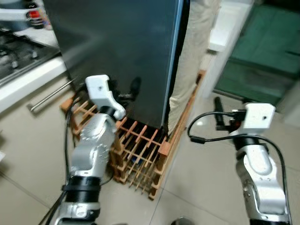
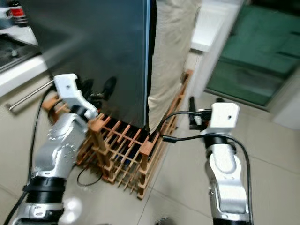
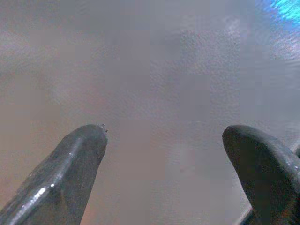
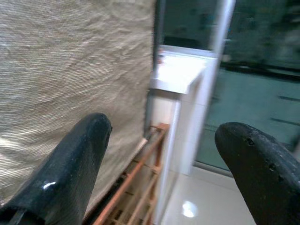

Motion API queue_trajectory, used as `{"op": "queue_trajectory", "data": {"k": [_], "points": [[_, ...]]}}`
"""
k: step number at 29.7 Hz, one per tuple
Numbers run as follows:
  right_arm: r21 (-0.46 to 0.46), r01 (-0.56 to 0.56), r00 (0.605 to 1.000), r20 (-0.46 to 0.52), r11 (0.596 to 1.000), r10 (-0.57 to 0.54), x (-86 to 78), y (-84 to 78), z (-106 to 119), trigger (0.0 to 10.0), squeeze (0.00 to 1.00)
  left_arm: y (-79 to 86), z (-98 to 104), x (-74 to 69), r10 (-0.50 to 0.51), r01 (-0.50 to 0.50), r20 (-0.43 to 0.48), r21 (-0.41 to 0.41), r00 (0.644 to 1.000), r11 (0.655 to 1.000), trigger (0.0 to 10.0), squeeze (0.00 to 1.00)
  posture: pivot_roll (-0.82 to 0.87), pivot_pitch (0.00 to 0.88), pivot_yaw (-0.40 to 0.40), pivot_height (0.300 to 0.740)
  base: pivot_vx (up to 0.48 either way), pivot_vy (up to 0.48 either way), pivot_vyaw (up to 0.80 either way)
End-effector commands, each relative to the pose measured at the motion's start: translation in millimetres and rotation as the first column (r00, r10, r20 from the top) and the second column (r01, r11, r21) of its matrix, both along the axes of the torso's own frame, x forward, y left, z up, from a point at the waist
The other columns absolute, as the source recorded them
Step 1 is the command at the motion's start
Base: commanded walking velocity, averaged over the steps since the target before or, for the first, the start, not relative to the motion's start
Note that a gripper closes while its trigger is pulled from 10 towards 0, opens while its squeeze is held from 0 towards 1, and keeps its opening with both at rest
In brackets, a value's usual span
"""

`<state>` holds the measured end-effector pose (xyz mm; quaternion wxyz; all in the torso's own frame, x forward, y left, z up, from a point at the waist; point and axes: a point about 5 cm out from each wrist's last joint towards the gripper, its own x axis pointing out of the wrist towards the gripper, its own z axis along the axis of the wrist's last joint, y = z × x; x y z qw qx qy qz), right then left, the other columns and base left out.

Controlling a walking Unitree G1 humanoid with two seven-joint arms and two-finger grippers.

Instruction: Restocking fridge

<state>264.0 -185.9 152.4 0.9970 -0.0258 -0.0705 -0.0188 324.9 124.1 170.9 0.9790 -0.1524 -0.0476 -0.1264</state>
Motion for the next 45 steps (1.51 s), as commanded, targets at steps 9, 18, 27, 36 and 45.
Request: {"op": "queue_trajectory", "data": {"k": [9,18,27,36,45], "points": [[0.000,0.024,0.999,0.026,1.000,-0.024,-0.7,-5.7,3,10.0,0.00,-20.5,9,5.9,-0.033,0.031,0.031,0.062,0.999,0.998,10.0,0.00,-0.19,0.000,0.017,0.740,0.000,0.000,-0.71],[-0.014,0.032,0.999,0.040,0.999,-0.032,0.6,-5.3,4,10.0,0.00,-23.1,4,-2.2,-0.006,0.004,0.031,0.050,1.000,0.999,10.0,0.00,-0.18,0.000,0.017,0.740,0.000,-0.053,-0.39],[-0.020,0.014,0.999,0.039,1.000,-0.013,3.4,-1.8,3,10.0,0.00,-20.1,3,2.4,0.087,-0.087,0.001,0.080,0.996,0.993,10.0,0.00,-0.18,0.000,0.016,0.740,0.000,-0.471,0.00],[-0.023,0.004,0.999,0.036,1.000,-0.004,3.9,0.1,3,10.0,0.00,-14.3,5,13.2,0.178,-0.176,-0.017,0.103,0.984,0.979,10.0,0.00,-0.18,0.000,0.015,0.740,0.000,0.000,0.00],[-0.025,0.001,0.999,0.034,1.000,0.000,3.9,0.5,3,10.0,0.00,-22.7,11,26.0,0.176,-0.172,-0.024,0.101,0.984,0.980,10.0,0.00,-0.19,0.000,0.014,0.740,0.000,0.000,0.00]]}}
